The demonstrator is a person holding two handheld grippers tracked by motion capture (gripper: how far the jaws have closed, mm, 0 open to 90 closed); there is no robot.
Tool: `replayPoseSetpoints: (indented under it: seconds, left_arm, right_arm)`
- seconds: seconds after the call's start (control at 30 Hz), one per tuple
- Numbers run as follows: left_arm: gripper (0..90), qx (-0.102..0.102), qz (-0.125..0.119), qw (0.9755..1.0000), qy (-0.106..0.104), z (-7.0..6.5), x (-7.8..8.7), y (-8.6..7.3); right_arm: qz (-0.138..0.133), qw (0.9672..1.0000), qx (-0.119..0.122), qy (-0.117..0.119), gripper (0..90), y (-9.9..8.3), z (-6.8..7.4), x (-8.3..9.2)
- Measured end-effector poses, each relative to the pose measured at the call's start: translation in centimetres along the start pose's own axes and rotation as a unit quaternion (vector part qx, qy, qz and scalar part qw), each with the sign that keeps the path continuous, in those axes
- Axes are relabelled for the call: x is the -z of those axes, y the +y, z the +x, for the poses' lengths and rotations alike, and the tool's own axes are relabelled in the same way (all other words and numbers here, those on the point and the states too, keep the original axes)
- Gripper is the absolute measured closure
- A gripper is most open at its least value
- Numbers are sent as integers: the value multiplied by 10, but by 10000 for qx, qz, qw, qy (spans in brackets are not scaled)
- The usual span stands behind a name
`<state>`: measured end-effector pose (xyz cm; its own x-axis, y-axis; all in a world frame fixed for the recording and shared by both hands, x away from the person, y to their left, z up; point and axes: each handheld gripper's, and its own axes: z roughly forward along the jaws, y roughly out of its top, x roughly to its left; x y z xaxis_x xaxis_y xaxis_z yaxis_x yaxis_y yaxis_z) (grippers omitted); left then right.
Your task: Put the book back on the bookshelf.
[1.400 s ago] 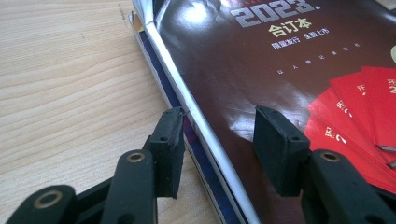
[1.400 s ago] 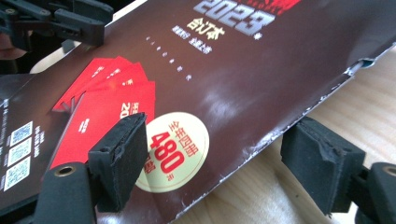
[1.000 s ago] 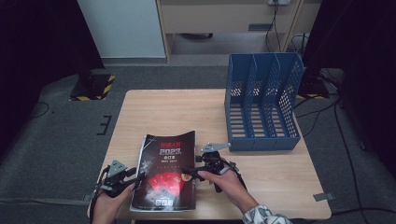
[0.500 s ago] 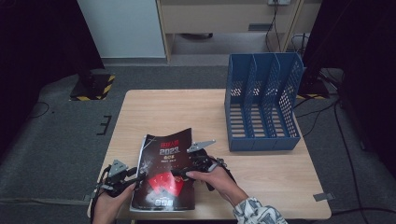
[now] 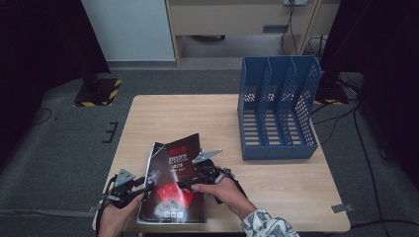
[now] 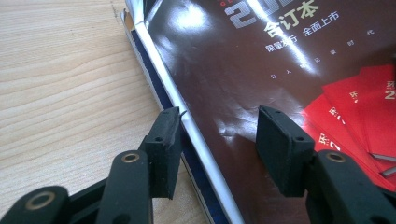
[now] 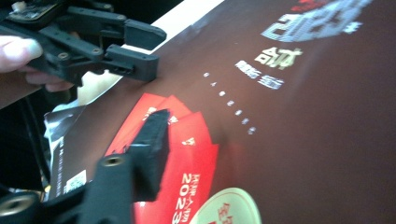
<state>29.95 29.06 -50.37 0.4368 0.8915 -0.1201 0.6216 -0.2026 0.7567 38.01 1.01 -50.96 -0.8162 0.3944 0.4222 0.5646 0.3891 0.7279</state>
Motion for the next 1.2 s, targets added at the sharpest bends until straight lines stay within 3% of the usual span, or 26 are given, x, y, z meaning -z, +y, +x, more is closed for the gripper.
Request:
replayPoseSetpoints:
  seconds: [0.2,0.33,0.47,0.57,0.67,0.93,1.2]
  left_arm:
    - [418,97,-12,10000,20,3,0,0]
    - [353,111,-110,9998,150,5,3,1]
    - [288,193,-366,9991,67,4,7,3]
    - [256,295,-486,9984,-26,6,8,3]
    - [219,464,-588,9968,-293,7,7,2]
    - [187,308,-608,9965,-484,2,4,4]
    - [174,214,-546,9961,-663,0,-1,6]
  right_arm:
    - [-161,9995,-266,-99,680,1,-5,1]
    - [-446,9988,-143,-112,783,6,-4,4]
    - [-558,9979,223,-229,807,16,5,10]
    - [-614,9974,302,-243,817,19,6,14]
    - [-781,9958,369,-316,826,25,8,23]
    - [-1084,9915,628,-360,839,37,16,41]
    - [-1203,9882,897,-313,847,48,22,48]
